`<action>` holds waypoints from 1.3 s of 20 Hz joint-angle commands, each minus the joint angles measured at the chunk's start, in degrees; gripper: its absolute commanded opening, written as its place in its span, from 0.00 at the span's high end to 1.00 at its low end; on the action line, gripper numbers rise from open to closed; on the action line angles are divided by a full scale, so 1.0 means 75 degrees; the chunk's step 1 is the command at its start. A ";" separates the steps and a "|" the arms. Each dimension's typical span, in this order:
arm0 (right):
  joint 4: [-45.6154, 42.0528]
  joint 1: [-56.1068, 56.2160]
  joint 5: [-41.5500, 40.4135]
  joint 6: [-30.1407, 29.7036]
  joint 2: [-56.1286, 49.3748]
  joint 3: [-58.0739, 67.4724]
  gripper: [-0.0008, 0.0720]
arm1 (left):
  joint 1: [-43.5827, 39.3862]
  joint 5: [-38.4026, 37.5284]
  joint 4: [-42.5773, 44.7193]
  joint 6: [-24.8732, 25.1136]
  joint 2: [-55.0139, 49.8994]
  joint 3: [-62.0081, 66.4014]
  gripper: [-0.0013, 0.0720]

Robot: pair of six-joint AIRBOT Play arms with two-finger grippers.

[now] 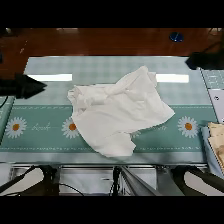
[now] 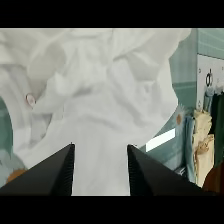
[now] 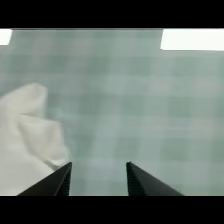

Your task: Fold the shirts.

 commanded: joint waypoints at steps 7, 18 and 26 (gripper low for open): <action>0.1116 -0.2439 0.1204 -0.0702 0.0017 -0.2037 0.25 | -0.1568 0.0737 0.0017 -0.0315 0.1845 -0.5132 0.22; 0.1778 -0.2433 0.1282 -0.1078 0.0000 -0.2410 0.25 | -0.4520 0.3547 -0.0055 -0.0947 0.0539 -0.5552 0.15; 0.1740 -0.2433 0.1454 -0.1075 0.0000 -0.2410 0.25 | -0.5179 0.4328 -0.0565 -0.0901 -0.0740 -0.4657 0.88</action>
